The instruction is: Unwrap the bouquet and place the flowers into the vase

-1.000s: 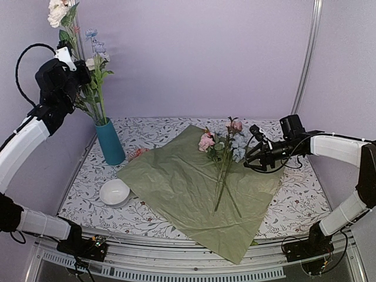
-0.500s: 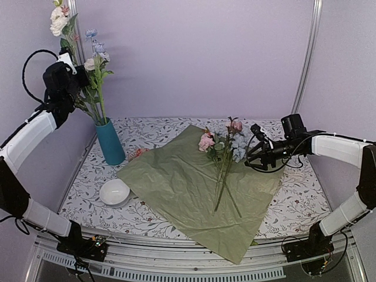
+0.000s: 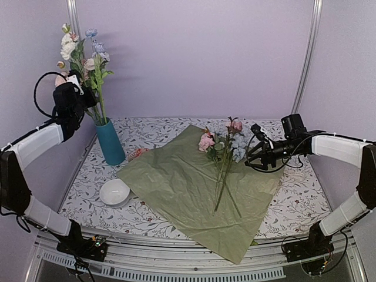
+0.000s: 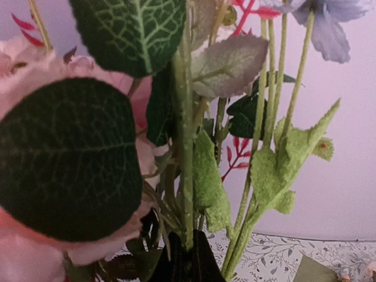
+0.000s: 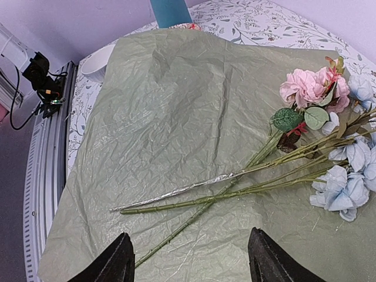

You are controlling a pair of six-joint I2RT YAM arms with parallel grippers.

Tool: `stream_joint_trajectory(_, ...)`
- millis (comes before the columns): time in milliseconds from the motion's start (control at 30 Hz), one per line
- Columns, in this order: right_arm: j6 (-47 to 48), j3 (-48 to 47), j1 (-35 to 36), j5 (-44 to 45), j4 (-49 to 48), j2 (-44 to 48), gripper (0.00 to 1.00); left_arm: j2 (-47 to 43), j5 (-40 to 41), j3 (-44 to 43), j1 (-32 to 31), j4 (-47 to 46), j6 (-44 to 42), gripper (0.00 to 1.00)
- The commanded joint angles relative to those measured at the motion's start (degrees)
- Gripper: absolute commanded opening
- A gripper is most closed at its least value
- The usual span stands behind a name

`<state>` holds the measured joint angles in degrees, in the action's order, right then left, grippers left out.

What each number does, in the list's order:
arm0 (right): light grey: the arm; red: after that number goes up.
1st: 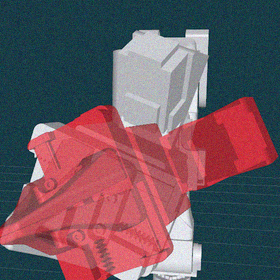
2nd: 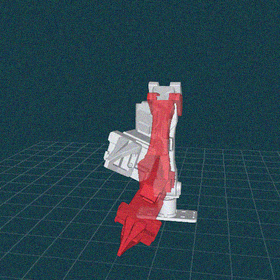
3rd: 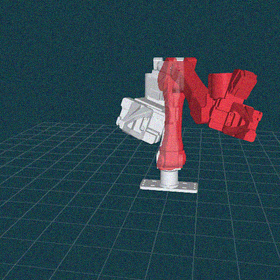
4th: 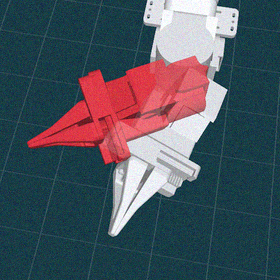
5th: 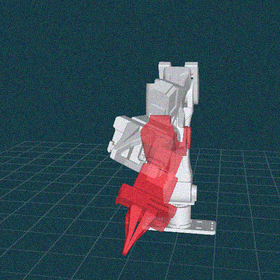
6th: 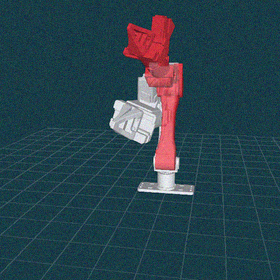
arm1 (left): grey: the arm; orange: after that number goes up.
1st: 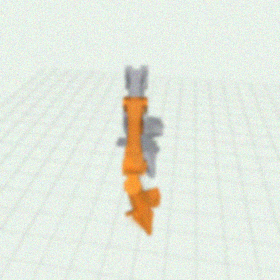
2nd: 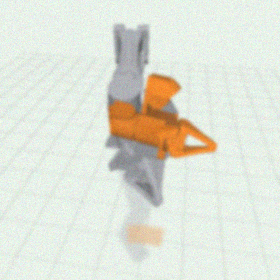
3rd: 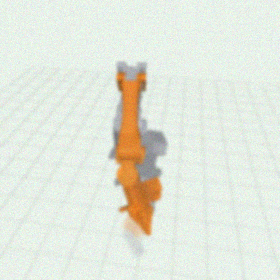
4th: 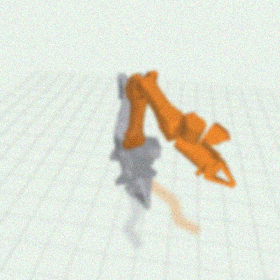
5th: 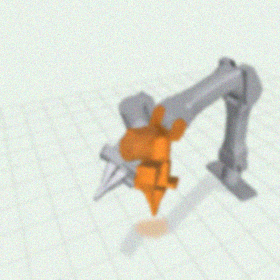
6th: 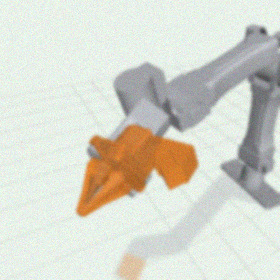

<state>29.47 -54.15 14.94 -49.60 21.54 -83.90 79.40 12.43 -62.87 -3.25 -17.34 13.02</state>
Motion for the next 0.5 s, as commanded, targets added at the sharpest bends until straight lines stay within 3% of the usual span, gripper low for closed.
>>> stream_joint_trajectory(0, 0.6, -0.4, -0.3, 0.1, -0.2, -1.2, 0.68, 0.4, -4.5, 3.6, 0.4, -4.7, 3.0, 0.00)
stream_joint_trajectory(467, 0.7, -0.6, -0.3, -0.1, 0.2, -2.4, 0.68, 2.8, -6.9, 10.3, 0.3, -7.6, 4.8, 0.00)
